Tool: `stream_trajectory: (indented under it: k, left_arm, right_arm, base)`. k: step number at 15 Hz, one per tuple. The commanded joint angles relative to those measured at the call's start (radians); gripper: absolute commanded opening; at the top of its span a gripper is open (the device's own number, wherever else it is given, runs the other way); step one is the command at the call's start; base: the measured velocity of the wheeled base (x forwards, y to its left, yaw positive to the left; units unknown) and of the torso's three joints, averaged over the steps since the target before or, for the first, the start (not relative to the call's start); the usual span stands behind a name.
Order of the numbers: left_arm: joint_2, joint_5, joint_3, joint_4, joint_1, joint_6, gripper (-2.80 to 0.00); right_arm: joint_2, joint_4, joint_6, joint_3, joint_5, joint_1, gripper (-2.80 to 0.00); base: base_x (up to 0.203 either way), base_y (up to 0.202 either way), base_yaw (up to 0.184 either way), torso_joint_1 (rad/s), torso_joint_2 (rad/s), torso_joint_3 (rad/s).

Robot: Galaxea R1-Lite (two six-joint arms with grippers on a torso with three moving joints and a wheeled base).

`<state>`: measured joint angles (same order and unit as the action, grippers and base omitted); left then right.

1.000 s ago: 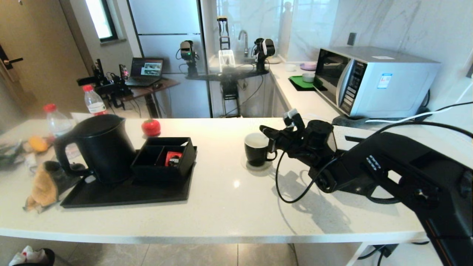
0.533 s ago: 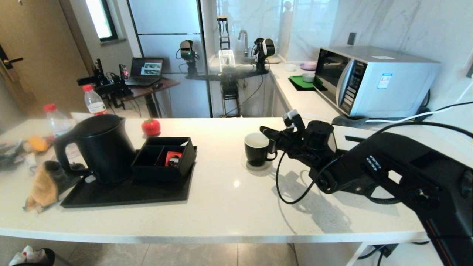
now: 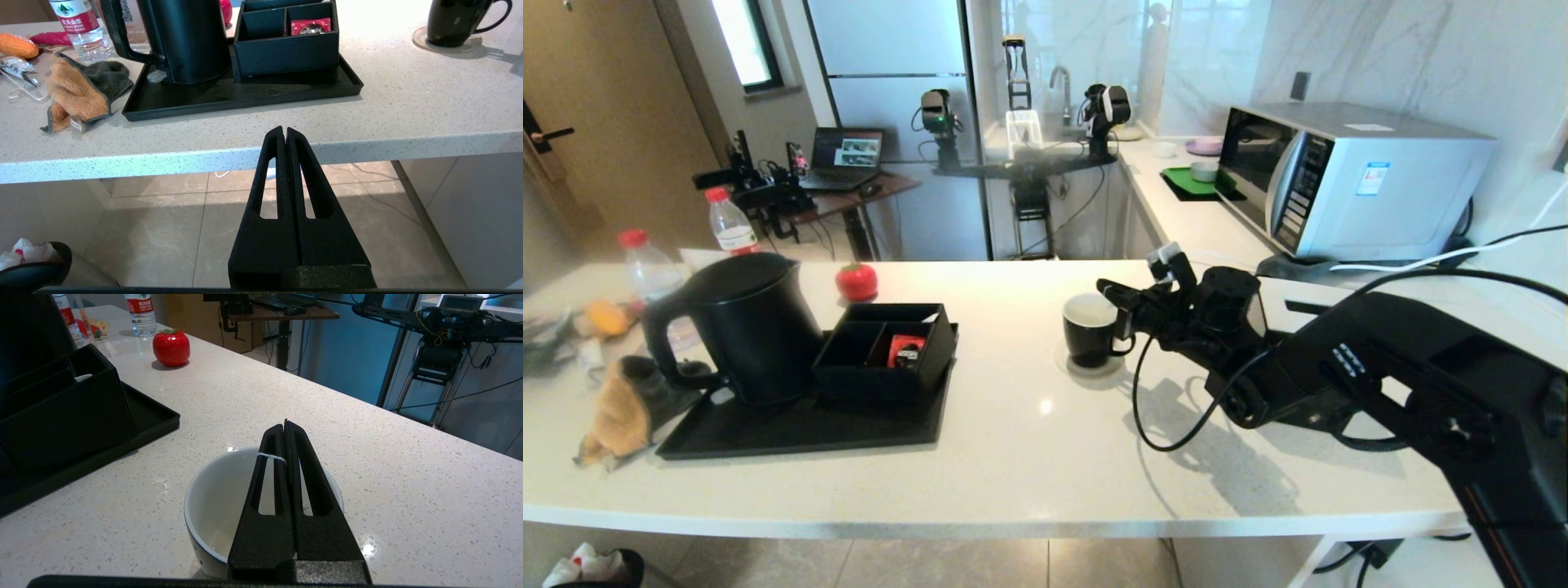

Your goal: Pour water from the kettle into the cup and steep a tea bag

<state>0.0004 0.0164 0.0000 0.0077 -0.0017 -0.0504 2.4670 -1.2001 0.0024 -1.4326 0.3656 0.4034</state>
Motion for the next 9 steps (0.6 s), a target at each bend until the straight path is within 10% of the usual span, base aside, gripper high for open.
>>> stream_trajectory:
  k: [1, 9]
  left_arm:
    - [0.0, 0.0, 0.0, 0.0, 0.0, 0.0, -2.8]
    - [0.0, 0.0, 0.0, 0.0, 0.0, 0.0, -2.8]
  right_arm:
    - [0.0, -0.007, 0.001, 0.0, 0.003, 0.0, -2.8]
    - [-0.02, -0.003, 0.001, -0.008, 0.003, -0.002, -2.8]
  base:
    - [0.0, 0.0, 0.0, 0.0, 0.0, 0.0]
    - [0.0, 0.0, 0.0, 0.0, 0.0, 0.0]
